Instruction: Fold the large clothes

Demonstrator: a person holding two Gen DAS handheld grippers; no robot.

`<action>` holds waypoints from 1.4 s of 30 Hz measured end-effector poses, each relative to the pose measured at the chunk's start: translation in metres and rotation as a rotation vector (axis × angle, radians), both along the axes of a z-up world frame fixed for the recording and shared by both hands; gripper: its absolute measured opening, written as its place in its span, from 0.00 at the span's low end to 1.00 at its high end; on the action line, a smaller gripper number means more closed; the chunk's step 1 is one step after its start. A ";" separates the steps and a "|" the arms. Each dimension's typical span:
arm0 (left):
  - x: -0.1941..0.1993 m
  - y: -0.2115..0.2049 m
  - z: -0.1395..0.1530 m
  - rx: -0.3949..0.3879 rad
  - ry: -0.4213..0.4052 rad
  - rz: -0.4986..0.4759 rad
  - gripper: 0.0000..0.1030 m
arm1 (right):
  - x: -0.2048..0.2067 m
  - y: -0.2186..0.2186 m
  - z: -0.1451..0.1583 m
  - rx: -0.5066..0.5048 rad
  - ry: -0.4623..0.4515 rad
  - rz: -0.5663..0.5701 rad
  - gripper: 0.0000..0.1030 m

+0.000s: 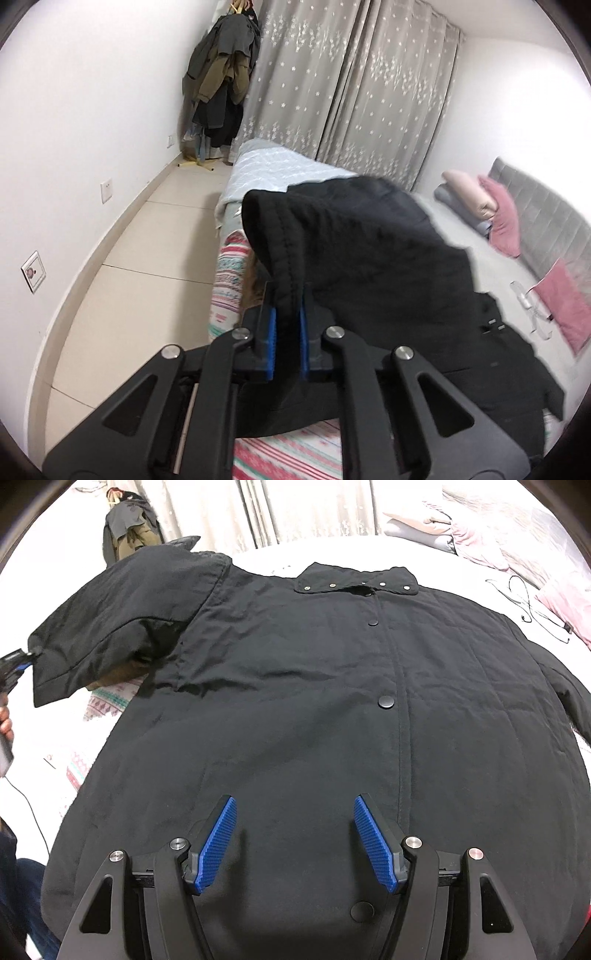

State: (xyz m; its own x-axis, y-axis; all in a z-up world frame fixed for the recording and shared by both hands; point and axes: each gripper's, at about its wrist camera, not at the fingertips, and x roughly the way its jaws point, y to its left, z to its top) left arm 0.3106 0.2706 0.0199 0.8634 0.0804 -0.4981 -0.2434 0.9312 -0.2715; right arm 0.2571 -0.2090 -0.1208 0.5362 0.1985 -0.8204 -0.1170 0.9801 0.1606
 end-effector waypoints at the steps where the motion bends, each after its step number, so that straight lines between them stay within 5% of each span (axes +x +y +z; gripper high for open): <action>1: -0.005 -0.004 0.009 -0.006 -0.015 -0.006 0.11 | 0.000 -0.002 0.002 0.013 -0.002 -0.005 0.65; 6: -0.032 -0.065 0.074 -0.001 -0.131 -0.116 0.10 | -0.002 -0.024 0.012 0.090 -0.021 -0.058 0.65; 11: -0.014 -0.154 0.120 0.041 -0.165 -0.300 0.11 | -0.004 -0.055 0.024 0.141 -0.046 -0.136 0.65; 15: 0.032 -0.244 0.122 -0.017 -0.084 -0.476 0.13 | -0.005 -0.082 0.033 0.211 -0.071 -0.203 0.65; 20: 0.075 -0.357 0.068 -0.059 0.170 -0.816 0.24 | -0.001 -0.119 0.033 0.284 -0.081 -0.314 0.65; 23: 0.082 -0.342 0.039 -0.059 0.243 -0.814 0.33 | 0.001 -0.142 0.026 0.341 -0.056 -0.368 0.65; 25: 0.087 -0.303 0.022 -0.068 0.294 -0.720 0.51 | 0.002 -0.151 0.023 0.362 -0.042 -0.380 0.65; 28: 0.087 -0.240 -0.004 -0.084 0.329 -0.587 0.52 | 0.009 -0.158 0.016 0.341 -0.018 -0.391 0.65; 33: 0.070 -0.187 -0.039 -0.120 0.364 -0.515 0.52 | 0.034 -0.166 0.000 0.403 0.034 -0.407 0.65; 36: 0.069 -0.187 -0.048 -0.058 0.339 -0.497 0.52 | 0.050 -0.161 -0.007 0.408 0.042 -0.397 0.65; 39: 0.073 -0.191 -0.066 -0.002 0.339 -0.496 0.52 | 0.069 -0.146 -0.015 0.299 0.049 -0.370 0.63; 42: 0.082 -0.200 -0.090 0.039 0.363 -0.533 0.51 | 0.088 -0.140 -0.023 0.230 0.054 -0.356 0.53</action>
